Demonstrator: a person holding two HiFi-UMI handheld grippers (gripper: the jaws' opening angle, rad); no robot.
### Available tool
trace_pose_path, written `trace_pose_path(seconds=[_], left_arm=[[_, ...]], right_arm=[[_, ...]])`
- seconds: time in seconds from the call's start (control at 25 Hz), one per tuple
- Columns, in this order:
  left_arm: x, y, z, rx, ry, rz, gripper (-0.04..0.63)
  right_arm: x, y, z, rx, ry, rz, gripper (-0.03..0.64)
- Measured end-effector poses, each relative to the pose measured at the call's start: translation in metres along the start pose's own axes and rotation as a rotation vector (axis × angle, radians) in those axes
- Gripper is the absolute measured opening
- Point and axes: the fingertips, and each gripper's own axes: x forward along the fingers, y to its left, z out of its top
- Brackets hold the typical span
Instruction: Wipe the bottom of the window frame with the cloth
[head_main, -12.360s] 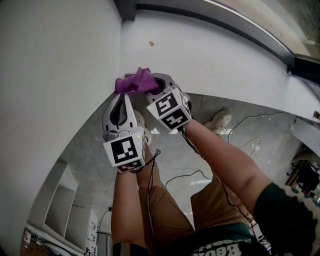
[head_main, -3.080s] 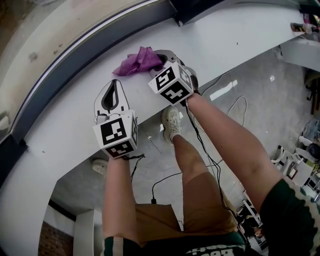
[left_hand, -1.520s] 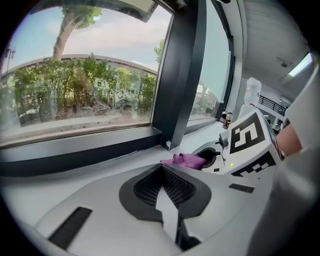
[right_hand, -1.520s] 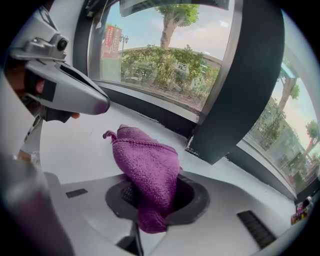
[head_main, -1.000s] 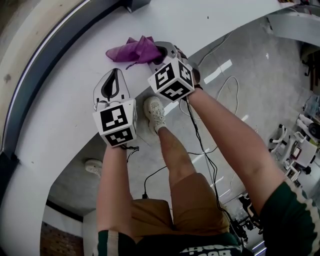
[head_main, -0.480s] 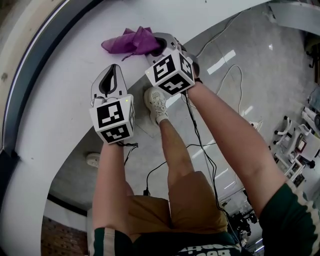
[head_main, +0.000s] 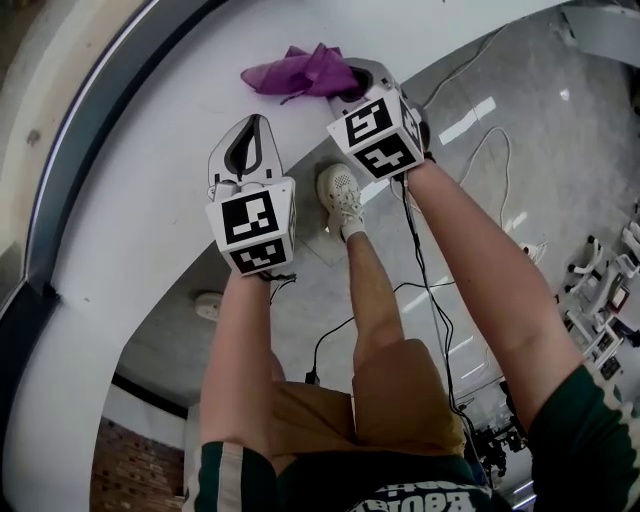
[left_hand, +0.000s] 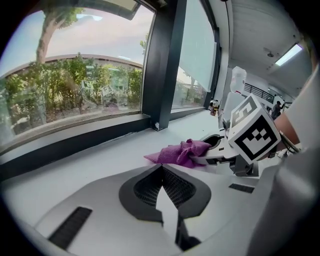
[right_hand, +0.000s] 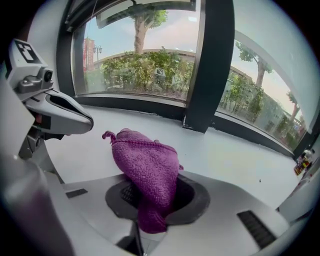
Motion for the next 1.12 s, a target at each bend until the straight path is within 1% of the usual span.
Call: trace_pose_path(seconds=[0.08,0.24,0.56,0.68,0.84,1.0,1.12], left_arm=[[-0.007,0.008,0.000,0.001,0.004,0.007,0.009],[-0.021,0.016,-0.003,0.002,0.008,0.010,0.009],[-0.046,0.035,-0.015,-0.015,0.011,0.035,0.009],[-0.050,0.039,-0.019,-0.021,0.005,0.035,0.009],[-0.060,0.051,-0.029,-0.031,0.005,0.044,0.009],[-0.073,0.063,-0.038,-0.027,0.006,0.053,0.009],[-0.079,0.067,-0.042,-0.029,0.008,0.060,0.009]], right_arm=[[0.001,0.001,0.001,0.037,0.005,-0.019,0.089],[-0.001,0.001,0.002,0.072,0.016,-0.074,0.087],[-0.003,0.022,0.004,0.073,0.029,-0.117,0.086],[0.000,0.027,0.005,0.088,0.027,-0.116,0.086],[0.004,0.047,0.009,0.072,0.031,-0.120,0.086],[0.006,0.069,0.018,0.059,0.021,-0.101,0.086],[0.007,0.076,0.019,0.054,0.019,-0.109,0.086]])
